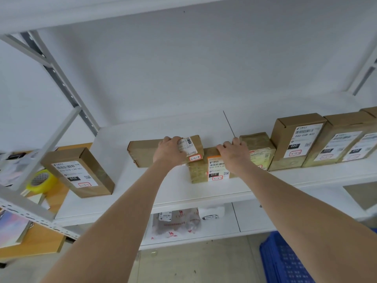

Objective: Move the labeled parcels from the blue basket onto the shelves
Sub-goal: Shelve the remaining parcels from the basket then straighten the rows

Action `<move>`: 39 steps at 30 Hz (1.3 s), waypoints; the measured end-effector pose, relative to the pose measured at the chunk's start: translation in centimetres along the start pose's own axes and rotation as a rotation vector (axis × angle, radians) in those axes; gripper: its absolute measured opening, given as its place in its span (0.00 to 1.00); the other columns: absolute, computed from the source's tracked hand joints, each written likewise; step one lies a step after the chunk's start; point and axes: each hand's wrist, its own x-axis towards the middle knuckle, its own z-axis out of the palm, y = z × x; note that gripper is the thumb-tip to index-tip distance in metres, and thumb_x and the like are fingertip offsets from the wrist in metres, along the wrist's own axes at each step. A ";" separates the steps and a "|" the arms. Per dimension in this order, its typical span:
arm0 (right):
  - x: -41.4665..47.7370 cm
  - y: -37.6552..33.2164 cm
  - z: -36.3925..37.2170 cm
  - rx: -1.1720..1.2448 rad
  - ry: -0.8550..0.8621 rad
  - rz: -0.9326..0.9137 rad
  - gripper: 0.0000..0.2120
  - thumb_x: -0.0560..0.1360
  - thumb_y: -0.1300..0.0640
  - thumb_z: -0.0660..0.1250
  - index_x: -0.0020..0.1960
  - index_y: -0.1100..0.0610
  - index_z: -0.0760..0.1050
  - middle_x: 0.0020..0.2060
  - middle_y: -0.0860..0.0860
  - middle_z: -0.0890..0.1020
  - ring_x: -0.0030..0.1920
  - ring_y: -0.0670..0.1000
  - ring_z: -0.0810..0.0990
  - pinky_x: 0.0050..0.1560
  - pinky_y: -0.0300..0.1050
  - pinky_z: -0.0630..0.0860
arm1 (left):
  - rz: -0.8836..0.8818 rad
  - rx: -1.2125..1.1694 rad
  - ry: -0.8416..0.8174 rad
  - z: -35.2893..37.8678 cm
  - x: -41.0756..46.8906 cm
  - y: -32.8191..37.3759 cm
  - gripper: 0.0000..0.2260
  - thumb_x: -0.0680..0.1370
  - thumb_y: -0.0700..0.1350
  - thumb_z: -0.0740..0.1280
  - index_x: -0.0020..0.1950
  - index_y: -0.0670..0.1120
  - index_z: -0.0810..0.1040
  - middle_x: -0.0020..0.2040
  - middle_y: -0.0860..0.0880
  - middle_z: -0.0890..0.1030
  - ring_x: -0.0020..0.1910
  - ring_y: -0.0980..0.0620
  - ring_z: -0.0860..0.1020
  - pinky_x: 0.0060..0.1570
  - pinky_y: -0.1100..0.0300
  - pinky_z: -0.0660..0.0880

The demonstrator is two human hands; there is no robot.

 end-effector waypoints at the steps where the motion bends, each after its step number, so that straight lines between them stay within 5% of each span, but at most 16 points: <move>1: 0.0 0.3 0.1 0.004 0.005 0.003 0.27 0.74 0.59 0.65 0.71 0.49 0.62 0.64 0.50 0.72 0.67 0.57 0.63 0.64 0.51 0.64 | 0.003 0.006 -0.001 0.1 0.1 0.3 0.26 0.74 0.45 0.63 0.72 0.51 0.64 0.65 0.47 0.68 0.67 0.46 0.65 0.56 0.52 0.71; 12: -0.1 3.5 0.7 -0.011 -0.007 0.032 0.28 0.73 0.58 0.66 0.71 0.49 0.62 0.64 0.50 0.72 0.66 0.57 0.65 0.62 0.51 0.65 | 0.012 -0.043 -0.035 1.3 0.6 2.4 0.29 0.75 0.44 0.63 0.75 0.50 0.60 0.66 0.47 0.68 0.67 0.46 0.65 0.59 0.50 0.72; 14: 0.1 3.2 0.5 0.002 -0.036 0.006 0.31 0.72 0.52 0.69 0.72 0.51 0.61 0.66 0.51 0.70 0.68 0.58 0.63 0.64 0.53 0.65 | -0.014 -0.084 -0.019 0.8 0.4 1.8 0.28 0.73 0.44 0.65 0.73 0.48 0.63 0.64 0.47 0.72 0.64 0.46 0.69 0.59 0.49 0.73; 18: 0.0 1.7 -1.1 0.269 0.002 -0.068 0.45 0.67 0.35 0.70 0.76 0.50 0.54 0.73 0.51 0.62 0.74 0.57 0.58 0.69 0.55 0.61 | -0.041 -0.122 -0.014 -0.2 -0.5 -0.2 0.24 0.71 0.42 0.67 0.67 0.48 0.68 0.59 0.49 0.75 0.58 0.48 0.74 0.53 0.52 0.76; 24: 0.6 -4.5 -4.1 0.637 0.072 -0.243 0.40 0.68 0.44 0.73 0.74 0.48 0.58 0.67 0.50 0.71 0.66 0.53 0.70 0.61 0.49 0.71 | 0.074 -0.125 -0.009 -2.3 -0.8 -2.3 0.25 0.70 0.40 0.68 0.67 0.48 0.71 0.59 0.46 0.73 0.57 0.48 0.74 0.51 0.61 0.69; 29: 2.1 -6.2 -5.1 0.890 0.197 0.026 0.30 0.70 0.48 0.73 0.67 0.53 0.65 0.59 0.51 0.76 0.59 0.54 0.75 0.51 0.45 0.70 | -0.122 -0.137 0.174 -4.1 0.4 -4.3 0.31 0.75 0.43 0.68 0.75 0.47 0.60 0.71 0.47 0.64 0.63 0.46 0.73 0.56 0.57 0.70; 39: 3.9 -7.2 -4.0 0.891 0.187 0.171 0.29 0.70 0.47 0.72 0.66 0.53 0.65 0.59 0.51 0.76 0.58 0.53 0.76 0.52 0.48 0.73 | -0.089 0.076 -0.008 -0.8 3.9 -6.3 0.28 0.74 0.39 0.66 0.73 0.43 0.60 0.70 0.44 0.64 0.69 0.45 0.66 0.61 0.51 0.71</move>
